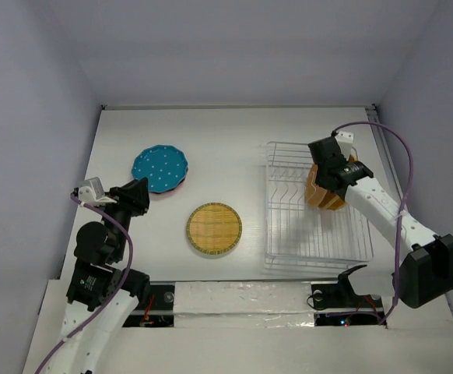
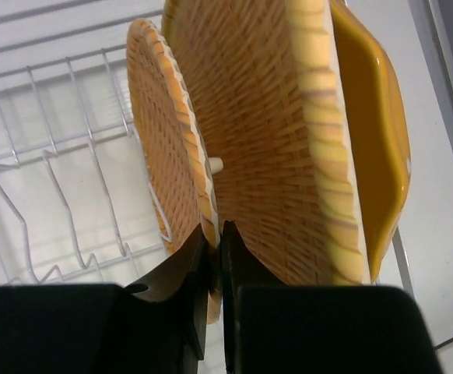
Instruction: Unload the plates from the dish rack
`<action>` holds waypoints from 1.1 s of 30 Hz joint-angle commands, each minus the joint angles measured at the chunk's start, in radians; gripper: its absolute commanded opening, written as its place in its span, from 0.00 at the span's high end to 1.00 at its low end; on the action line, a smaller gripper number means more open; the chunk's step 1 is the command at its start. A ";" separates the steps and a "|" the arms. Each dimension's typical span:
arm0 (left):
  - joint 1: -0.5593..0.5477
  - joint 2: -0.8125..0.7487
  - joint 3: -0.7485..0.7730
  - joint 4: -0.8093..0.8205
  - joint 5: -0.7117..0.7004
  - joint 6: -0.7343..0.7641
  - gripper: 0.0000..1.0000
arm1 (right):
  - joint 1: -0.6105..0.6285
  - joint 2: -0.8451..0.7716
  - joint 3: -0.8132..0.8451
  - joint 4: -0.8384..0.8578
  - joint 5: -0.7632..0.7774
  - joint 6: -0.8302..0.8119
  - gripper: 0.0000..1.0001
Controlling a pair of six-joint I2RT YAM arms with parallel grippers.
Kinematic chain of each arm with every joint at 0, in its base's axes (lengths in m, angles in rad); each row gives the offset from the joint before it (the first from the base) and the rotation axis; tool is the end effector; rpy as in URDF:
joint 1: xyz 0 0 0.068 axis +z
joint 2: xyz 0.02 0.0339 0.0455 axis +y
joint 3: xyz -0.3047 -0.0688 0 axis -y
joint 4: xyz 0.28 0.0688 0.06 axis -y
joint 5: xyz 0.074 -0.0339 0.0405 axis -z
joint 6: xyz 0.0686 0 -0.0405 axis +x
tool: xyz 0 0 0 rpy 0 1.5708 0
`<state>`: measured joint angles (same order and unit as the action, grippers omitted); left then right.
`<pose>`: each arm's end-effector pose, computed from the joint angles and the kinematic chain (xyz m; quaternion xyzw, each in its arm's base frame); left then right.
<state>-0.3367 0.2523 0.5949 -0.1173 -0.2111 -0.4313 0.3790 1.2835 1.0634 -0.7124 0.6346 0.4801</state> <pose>0.1048 -0.0215 0.3717 -0.1116 0.6151 -0.2305 0.7457 0.2910 0.0721 0.2993 0.1434 0.8960 -0.1452 0.3944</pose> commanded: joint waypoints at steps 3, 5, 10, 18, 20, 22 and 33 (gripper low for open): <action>-0.010 0.008 0.000 0.036 0.004 0.002 0.70 | -0.009 -0.022 0.121 0.045 0.037 -0.029 1.00; -0.010 0.008 -0.001 0.036 0.004 0.002 0.70 | -0.009 -0.076 0.157 0.053 0.033 -0.052 1.00; -0.010 0.013 -0.001 0.034 0.004 0.000 0.70 | -0.009 -0.205 0.236 0.076 -0.065 -0.084 1.00; -0.010 0.018 -0.001 0.033 0.004 0.002 0.70 | 0.128 -0.305 0.115 0.278 -0.435 0.009 1.00; -0.010 0.024 -0.001 0.033 0.004 0.002 0.70 | 0.232 -0.294 0.028 0.376 -0.530 0.061 1.00; -0.010 0.025 -0.001 0.031 0.004 -0.001 0.70 | 0.297 -0.250 -0.037 0.433 -0.610 0.110 1.00; -0.010 0.067 0.003 0.025 0.004 0.002 1.00 | 0.468 -0.082 -0.227 0.763 -0.777 0.246 1.00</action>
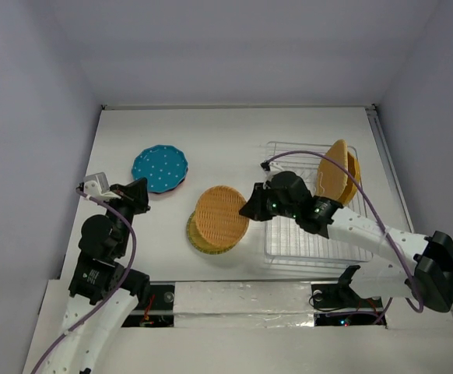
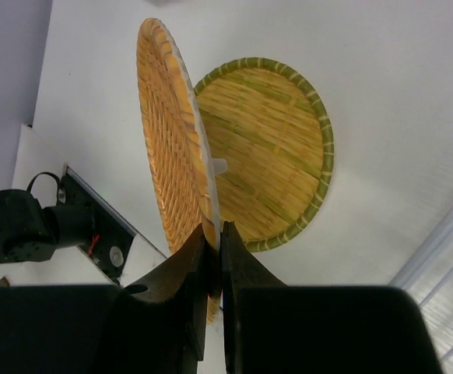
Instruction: Unload the plates from the dish rack
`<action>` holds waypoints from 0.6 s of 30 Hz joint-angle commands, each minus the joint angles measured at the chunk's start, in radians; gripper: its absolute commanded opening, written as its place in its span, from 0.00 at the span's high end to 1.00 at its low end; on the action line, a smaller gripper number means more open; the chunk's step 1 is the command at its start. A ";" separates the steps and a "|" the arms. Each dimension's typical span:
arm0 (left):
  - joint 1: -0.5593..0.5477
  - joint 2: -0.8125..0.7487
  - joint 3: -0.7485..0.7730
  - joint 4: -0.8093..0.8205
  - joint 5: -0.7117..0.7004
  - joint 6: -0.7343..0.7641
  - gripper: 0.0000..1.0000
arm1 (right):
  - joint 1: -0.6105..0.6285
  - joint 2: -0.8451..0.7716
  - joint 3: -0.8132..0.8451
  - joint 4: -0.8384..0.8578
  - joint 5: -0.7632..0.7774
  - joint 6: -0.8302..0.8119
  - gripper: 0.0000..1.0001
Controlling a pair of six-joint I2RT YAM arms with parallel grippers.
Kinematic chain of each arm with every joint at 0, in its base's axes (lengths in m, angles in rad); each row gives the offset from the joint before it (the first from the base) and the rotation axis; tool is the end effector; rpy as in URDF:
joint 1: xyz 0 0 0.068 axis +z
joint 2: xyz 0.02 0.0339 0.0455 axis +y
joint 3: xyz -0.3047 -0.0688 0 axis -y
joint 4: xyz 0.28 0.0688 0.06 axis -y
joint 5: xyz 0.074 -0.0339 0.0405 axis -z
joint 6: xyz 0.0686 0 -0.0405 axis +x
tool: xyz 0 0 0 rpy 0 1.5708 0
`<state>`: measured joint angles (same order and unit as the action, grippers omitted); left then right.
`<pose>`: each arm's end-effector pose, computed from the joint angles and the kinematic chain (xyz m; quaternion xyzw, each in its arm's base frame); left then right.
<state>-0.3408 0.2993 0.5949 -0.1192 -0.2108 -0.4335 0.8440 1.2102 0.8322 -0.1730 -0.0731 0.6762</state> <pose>0.1161 -0.0260 0.3671 -0.1102 0.6341 -0.2253 0.7315 0.2064 0.2396 0.2765 -0.0909 0.8676 0.3592 0.3315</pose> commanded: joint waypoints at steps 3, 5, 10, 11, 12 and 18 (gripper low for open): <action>-0.006 0.026 0.005 0.026 0.004 0.006 1.00 | 0.013 0.047 -0.016 0.230 -0.096 0.042 1.00; -0.006 0.026 0.005 0.024 0.004 0.002 0.99 | 0.024 0.083 -0.016 0.245 -0.119 0.042 1.00; -0.006 0.026 0.005 0.023 0.004 0.001 0.93 | 0.036 0.176 -0.002 0.323 -0.146 0.056 1.00; -0.006 0.026 0.003 0.023 0.004 0.001 0.92 | 0.036 0.184 0.001 0.325 -0.142 0.057 1.00; -0.006 0.026 0.005 0.023 0.004 0.002 0.92 | 0.036 0.195 0.004 0.317 -0.140 0.060 1.00; -0.006 0.023 0.002 0.026 0.004 0.001 0.89 | 0.036 0.206 0.007 0.236 -0.044 0.063 0.70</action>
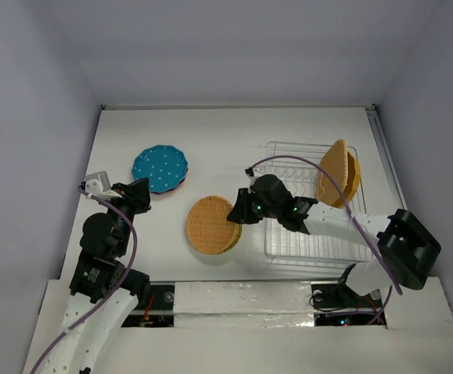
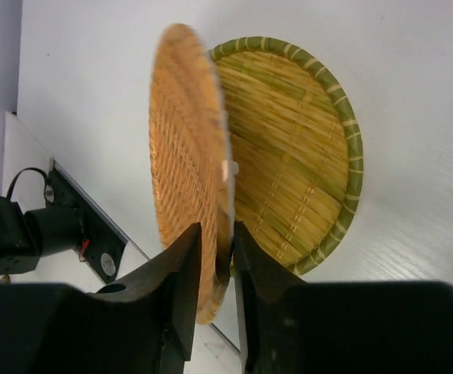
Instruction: Unload the plates from the dish rack
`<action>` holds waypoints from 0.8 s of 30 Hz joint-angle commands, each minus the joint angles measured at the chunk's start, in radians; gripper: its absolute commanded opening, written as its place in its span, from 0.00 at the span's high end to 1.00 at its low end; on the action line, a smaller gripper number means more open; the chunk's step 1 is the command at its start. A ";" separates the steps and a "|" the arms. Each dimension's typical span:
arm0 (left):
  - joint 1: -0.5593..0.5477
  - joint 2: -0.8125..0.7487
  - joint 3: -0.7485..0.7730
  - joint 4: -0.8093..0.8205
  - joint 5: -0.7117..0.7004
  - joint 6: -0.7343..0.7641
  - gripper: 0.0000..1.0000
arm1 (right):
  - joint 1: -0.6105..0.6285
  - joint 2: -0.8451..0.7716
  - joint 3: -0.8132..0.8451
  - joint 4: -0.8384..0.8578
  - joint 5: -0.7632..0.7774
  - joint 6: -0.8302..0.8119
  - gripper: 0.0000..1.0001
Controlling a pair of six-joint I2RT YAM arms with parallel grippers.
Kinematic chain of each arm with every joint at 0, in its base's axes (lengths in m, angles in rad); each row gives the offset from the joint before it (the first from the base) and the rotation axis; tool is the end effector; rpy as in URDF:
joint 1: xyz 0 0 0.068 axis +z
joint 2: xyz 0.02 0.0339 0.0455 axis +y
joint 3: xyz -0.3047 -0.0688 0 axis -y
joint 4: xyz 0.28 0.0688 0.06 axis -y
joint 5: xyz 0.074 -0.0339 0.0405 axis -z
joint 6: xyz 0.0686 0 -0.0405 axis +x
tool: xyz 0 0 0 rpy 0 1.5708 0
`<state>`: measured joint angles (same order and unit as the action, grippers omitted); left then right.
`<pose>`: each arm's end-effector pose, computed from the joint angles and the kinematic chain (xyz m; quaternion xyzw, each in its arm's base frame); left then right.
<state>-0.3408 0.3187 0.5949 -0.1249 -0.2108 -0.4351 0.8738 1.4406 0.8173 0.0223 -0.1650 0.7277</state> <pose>0.1209 -0.0276 0.3643 -0.1103 0.6435 -0.2219 0.7242 0.2222 0.2830 0.2208 -0.1027 0.8766 0.3842 0.2711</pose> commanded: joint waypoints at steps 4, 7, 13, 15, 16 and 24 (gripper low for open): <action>-0.006 0.002 0.002 0.033 0.004 0.002 0.89 | 0.007 -0.017 0.043 -0.056 0.120 -0.002 0.55; -0.006 0.000 0.000 0.033 0.004 0.002 0.88 | 0.007 -0.005 0.068 -0.119 0.150 -0.040 0.38; -0.006 -0.003 0.002 0.036 0.004 0.003 0.88 | 0.016 -0.048 0.124 -0.235 0.242 -0.066 0.23; -0.006 -0.006 0.000 0.036 0.004 0.002 0.88 | 0.016 -0.083 0.149 -0.265 0.295 -0.071 0.26; -0.006 -0.009 0.000 0.037 0.004 0.002 0.88 | 0.016 -0.133 0.166 -0.278 0.352 -0.074 0.46; -0.006 -0.027 -0.001 0.039 0.004 0.001 1.00 | -0.094 -0.359 0.299 -0.721 0.898 -0.040 1.00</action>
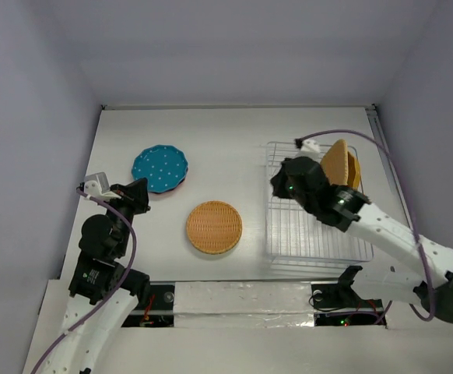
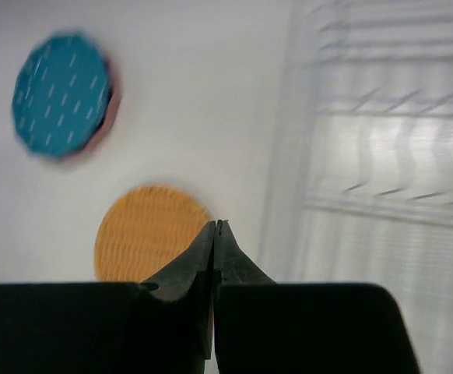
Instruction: Unload the plates from the dish rack
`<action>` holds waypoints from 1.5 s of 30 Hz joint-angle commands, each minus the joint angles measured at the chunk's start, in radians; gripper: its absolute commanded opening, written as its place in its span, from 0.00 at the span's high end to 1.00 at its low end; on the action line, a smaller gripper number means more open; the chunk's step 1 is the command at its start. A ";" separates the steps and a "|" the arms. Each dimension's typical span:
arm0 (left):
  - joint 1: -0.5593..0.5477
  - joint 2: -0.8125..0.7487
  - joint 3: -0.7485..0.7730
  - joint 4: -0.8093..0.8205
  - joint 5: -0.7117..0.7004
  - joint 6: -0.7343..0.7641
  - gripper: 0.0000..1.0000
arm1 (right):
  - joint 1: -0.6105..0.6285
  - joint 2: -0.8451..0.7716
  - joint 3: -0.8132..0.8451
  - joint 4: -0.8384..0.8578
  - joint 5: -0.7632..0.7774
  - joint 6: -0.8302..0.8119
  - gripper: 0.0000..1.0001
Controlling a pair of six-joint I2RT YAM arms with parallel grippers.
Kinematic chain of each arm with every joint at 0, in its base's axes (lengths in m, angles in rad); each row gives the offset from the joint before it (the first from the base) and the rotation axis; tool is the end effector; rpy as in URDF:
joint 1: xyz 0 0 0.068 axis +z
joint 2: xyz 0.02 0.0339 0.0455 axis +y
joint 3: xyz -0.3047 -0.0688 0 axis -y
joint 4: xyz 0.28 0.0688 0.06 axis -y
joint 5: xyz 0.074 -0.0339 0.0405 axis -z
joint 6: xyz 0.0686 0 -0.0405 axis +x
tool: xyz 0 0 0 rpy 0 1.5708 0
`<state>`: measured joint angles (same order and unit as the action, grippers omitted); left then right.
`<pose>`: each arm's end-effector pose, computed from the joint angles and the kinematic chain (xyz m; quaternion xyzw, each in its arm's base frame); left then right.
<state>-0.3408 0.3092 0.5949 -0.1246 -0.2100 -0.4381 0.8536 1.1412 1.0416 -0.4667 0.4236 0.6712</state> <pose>0.1186 -0.0269 0.3653 -0.1111 0.6397 -0.2248 0.7266 0.2138 0.2022 0.3491 0.0227 0.8626 0.1918 0.4676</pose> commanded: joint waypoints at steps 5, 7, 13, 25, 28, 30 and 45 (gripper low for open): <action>-0.006 -0.033 0.000 0.039 0.003 0.006 1.00 | -0.305 -0.072 0.175 -0.486 0.441 -0.005 0.85; -0.006 -0.036 -0.001 0.040 0.003 0.006 1.00 | -0.341 -0.054 0.184 -0.512 0.463 -0.025 0.48; -0.017 -0.045 -0.003 0.045 0.003 0.007 0.93 | -0.482 0.009 0.193 -0.464 0.428 -0.139 0.24; -0.026 -0.048 -0.001 0.043 0.003 0.009 0.87 | -0.528 0.138 0.187 -0.343 0.340 -0.257 0.89; -0.026 -0.048 -0.003 0.043 0.003 0.009 0.87 | -0.528 0.127 0.228 -0.369 0.356 -0.272 1.00; -0.026 -0.047 -0.003 0.045 0.003 0.009 0.85 | -0.528 0.115 0.277 -0.380 0.362 -0.298 1.00; -0.026 -0.032 -0.003 0.043 0.003 0.007 0.59 | -0.495 -0.089 0.428 -0.310 0.007 -0.331 1.00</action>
<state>-0.3607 0.2710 0.5949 -0.1238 -0.2108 -0.4355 0.3321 1.1408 1.4860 -0.9188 0.6098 0.3218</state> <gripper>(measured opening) 0.407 0.163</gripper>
